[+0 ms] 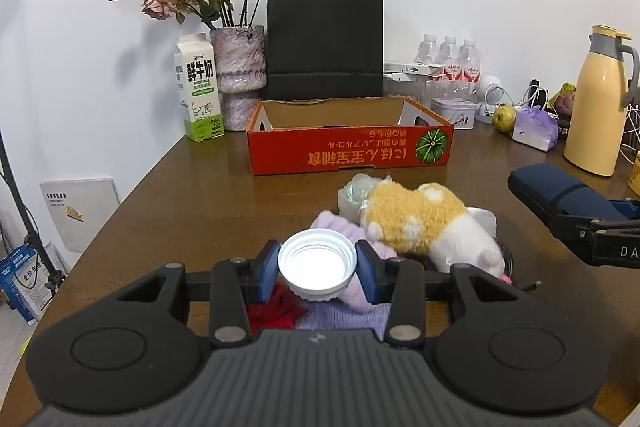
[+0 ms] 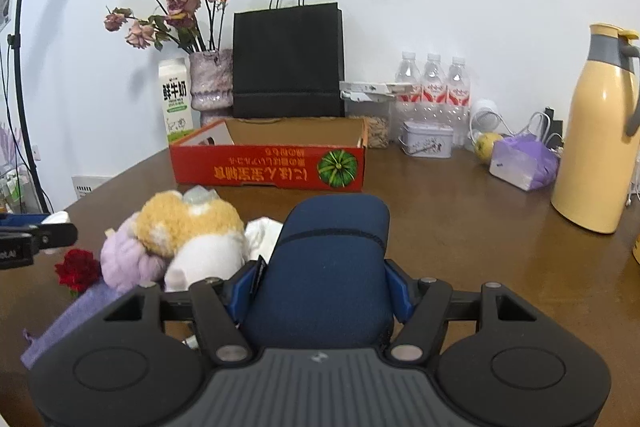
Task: Organize objects
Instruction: 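Lift the white cap with the left gripper and carry it toward the red box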
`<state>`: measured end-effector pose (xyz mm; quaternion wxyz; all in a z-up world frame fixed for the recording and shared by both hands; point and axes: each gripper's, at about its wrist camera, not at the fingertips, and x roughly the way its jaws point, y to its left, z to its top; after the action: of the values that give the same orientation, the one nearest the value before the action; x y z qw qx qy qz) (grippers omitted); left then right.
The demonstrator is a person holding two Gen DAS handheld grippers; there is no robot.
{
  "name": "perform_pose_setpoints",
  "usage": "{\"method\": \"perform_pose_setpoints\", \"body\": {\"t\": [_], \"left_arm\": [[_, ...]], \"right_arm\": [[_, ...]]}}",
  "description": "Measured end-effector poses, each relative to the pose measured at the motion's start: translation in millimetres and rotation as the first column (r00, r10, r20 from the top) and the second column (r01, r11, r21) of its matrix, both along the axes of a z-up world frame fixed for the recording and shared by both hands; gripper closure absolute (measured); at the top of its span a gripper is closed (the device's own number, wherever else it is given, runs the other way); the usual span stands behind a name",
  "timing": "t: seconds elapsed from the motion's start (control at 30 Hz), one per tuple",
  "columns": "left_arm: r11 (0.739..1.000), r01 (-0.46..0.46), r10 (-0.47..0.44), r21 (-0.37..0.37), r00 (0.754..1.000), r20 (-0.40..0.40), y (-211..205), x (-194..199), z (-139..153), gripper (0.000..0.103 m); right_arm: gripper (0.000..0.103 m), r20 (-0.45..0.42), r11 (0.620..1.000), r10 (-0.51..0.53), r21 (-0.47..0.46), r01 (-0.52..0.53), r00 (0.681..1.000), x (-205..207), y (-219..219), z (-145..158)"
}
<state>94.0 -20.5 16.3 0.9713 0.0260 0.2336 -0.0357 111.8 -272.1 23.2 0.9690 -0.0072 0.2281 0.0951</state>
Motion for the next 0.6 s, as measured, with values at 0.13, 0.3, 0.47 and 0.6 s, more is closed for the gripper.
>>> {"method": "perform_pose_setpoints", "body": {"t": [0.13, 0.3, 0.47, 0.6], "left_arm": [[1.000, 0.008, -0.008, 0.002, 1.000, 0.009, -2.3, 12.4, 4.5, 0.062], [0.999, 0.031, -0.031, -0.010, 0.999, 0.007, -4.5, 32.4, 12.8, 0.062], [0.999, 0.046, -0.046, -0.021, 0.999, 0.007, -5.6, 53.8, 22.8, 0.062], [0.999, 0.044, -0.044, -0.024, 0.999, 0.014, -7.0, 72.6, 32.6, 0.062]], "right_arm": [[0.039, 0.018, 1.000, 0.012, 0.006, -0.012, 1.000, 9.8, 5.1, 5.7], [0.039, 0.043, 0.999, 0.031, 0.018, -0.032, 0.999, 24.6, 13.1, 14.2], [0.039, 0.063, 0.998, 0.047, 0.032, -0.049, 0.997, 43.1, 21.1, 21.9], [0.039, 0.077, 0.997, 0.060, 0.042, -0.063, 0.995, 60.5, 26.9, 27.9]]}}
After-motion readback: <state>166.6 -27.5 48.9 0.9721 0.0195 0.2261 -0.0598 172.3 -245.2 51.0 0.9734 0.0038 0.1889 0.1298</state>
